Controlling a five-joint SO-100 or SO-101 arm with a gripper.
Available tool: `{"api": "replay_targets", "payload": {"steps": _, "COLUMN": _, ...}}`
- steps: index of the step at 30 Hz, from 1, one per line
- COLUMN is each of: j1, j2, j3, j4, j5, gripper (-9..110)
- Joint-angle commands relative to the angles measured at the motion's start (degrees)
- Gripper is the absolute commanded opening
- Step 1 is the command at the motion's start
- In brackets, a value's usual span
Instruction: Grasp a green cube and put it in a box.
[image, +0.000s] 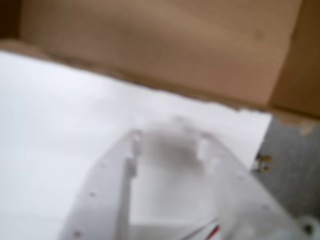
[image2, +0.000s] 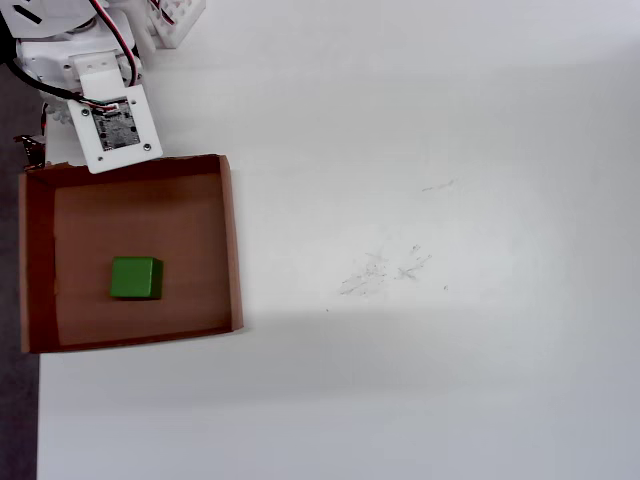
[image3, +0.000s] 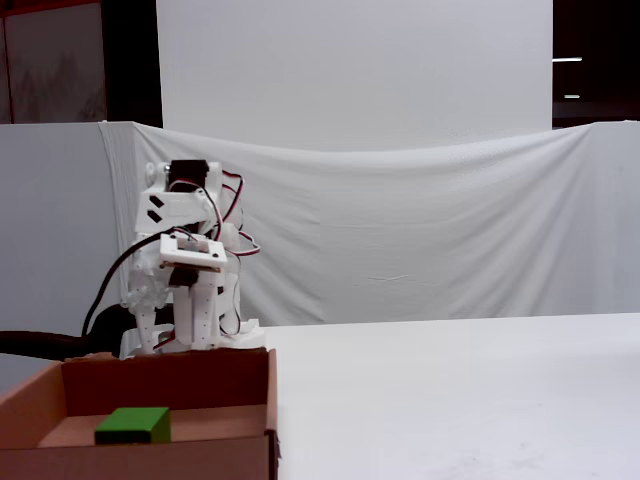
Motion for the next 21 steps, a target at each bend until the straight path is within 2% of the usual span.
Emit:
{"api": "replay_targets", "payload": {"steps": 1, "j1": -0.18, "j2": 0.44, "j3": 0.09, "j4": 0.70, "j5": -0.70, "gripper": 13}}
{"api": "replay_targets", "payload": {"steps": 11, "j1": -1.49, "j2": 0.44, "j3": 0.09, "j4": 1.05, "j5": 2.20, "gripper": 20}}
{"api": "replay_targets", "payload": {"steps": 16, "j1": -1.32, "j2": 0.35, "j3": 0.18, "j4": 0.26, "j5": 29.27, "gripper": 21}}
{"api": "replay_targets", "payload": {"steps": 21, "j1": -1.32, "j2": 0.35, "j3": 0.18, "j4": 0.26, "j5": 29.71, "gripper": 21}}
